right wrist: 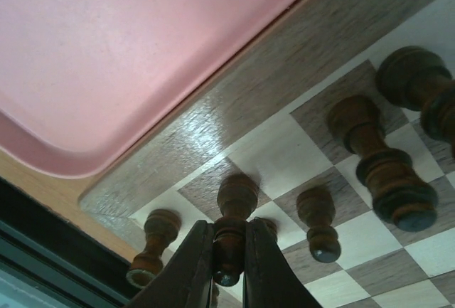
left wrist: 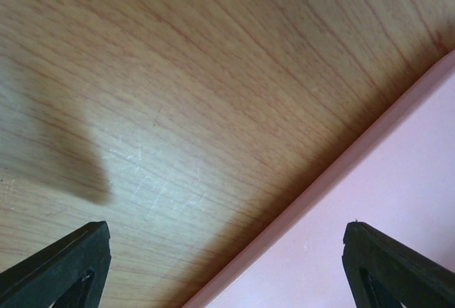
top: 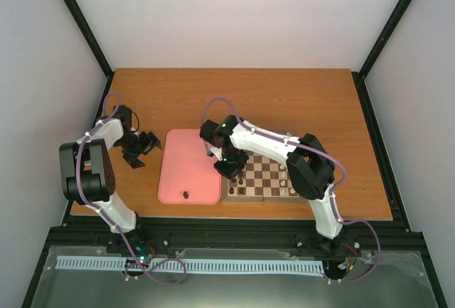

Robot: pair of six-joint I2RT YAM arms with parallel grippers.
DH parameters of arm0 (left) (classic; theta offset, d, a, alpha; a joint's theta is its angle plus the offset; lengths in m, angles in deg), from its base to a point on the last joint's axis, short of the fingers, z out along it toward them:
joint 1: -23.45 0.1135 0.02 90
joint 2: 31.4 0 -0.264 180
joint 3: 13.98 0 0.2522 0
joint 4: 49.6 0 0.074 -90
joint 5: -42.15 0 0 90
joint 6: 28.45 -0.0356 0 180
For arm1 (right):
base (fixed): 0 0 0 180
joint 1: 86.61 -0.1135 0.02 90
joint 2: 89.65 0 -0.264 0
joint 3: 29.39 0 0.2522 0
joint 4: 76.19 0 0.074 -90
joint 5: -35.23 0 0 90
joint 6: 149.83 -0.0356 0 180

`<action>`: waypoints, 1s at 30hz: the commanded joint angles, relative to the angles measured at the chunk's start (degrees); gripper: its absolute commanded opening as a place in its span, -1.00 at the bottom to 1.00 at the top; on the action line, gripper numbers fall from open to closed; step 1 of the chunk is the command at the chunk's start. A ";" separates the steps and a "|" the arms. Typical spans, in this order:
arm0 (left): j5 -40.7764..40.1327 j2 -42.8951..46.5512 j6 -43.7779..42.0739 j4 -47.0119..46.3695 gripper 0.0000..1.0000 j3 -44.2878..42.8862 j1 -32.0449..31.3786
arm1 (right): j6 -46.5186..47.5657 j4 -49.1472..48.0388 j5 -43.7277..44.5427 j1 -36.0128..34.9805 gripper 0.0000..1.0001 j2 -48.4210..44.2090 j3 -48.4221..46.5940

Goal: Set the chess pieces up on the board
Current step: Place the chess piece on the chessboard.

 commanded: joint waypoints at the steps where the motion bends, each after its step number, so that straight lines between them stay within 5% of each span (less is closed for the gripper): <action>1: -0.09 0.12 -0.73 -0.58 1.00 -0.99 0.07 | 0.08 -1.59 2.44 0.84 -0.95 -2.53 0.72; 30: -0.38 0.24 -1.01 -0.34 0.99 -1.12 0.14 | 0.55 -2.94 2.19 2.21 -0.94 -0.54 -1.35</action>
